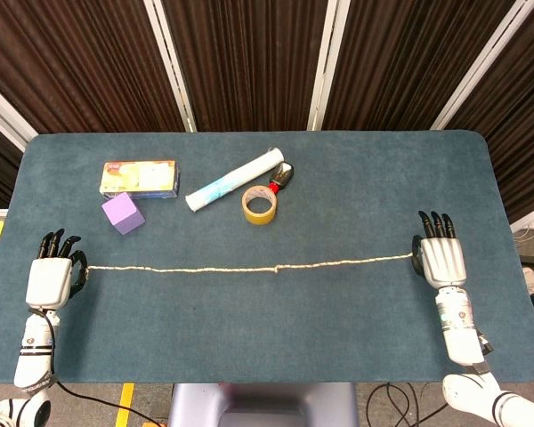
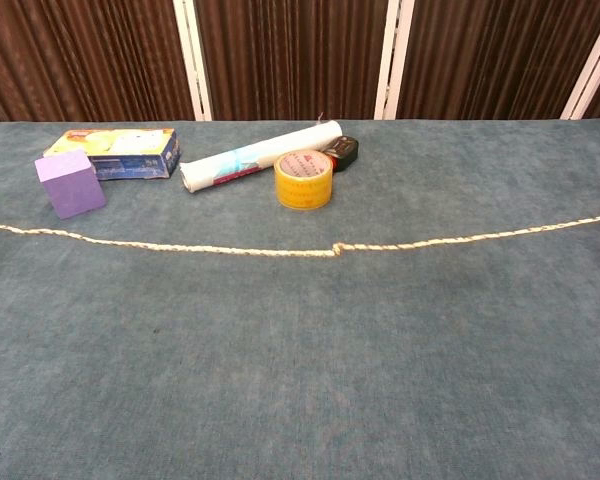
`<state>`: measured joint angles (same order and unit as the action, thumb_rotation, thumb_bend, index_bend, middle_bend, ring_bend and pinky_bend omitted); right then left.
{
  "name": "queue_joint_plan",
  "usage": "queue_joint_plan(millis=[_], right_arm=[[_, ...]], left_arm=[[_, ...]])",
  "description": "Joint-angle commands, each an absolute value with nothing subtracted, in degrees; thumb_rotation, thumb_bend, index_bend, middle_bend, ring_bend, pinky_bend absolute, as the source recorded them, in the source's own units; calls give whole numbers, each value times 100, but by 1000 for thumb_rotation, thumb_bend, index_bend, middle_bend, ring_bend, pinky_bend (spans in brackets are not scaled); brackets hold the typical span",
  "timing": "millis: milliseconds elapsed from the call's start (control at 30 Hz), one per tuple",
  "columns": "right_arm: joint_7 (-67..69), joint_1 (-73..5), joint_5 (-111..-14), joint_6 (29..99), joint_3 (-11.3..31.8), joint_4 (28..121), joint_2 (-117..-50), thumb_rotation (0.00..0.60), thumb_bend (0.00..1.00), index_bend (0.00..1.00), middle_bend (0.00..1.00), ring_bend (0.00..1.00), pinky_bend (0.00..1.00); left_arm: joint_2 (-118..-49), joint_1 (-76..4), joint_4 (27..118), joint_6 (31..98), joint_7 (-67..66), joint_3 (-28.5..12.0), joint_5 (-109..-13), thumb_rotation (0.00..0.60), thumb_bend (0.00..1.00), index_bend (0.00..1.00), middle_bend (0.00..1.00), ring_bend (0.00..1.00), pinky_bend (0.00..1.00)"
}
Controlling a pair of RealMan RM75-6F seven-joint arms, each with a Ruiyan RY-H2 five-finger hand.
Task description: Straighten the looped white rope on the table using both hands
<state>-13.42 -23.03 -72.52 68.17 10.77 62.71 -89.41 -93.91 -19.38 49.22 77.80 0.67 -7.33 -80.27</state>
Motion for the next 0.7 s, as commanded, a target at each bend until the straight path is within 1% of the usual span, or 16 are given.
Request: queue_joint_plan(millis=[33,467,700], right_arm=[[-1314,-2293,-7232,6795,1077,6239,-8932,600,547,781,178,0,0],[-1160,-2242,-7154,6717,1053,5906,-9006,600,547,781,178,0,0],[-1073,-2253,-7168,6596,993,5704,-9118,600,547,781,178,0,0]], left_arm=[[-9386,-1924,4938,7756,101,-699,-8048,600,593,749,231,80,121],[-9566,-1925,4616,7540,217,-565,-8110,600,592,727,231,80,121],[-9698,-1955,4434,7400,352,-492,-8162,600,589,600,228,80,121]])
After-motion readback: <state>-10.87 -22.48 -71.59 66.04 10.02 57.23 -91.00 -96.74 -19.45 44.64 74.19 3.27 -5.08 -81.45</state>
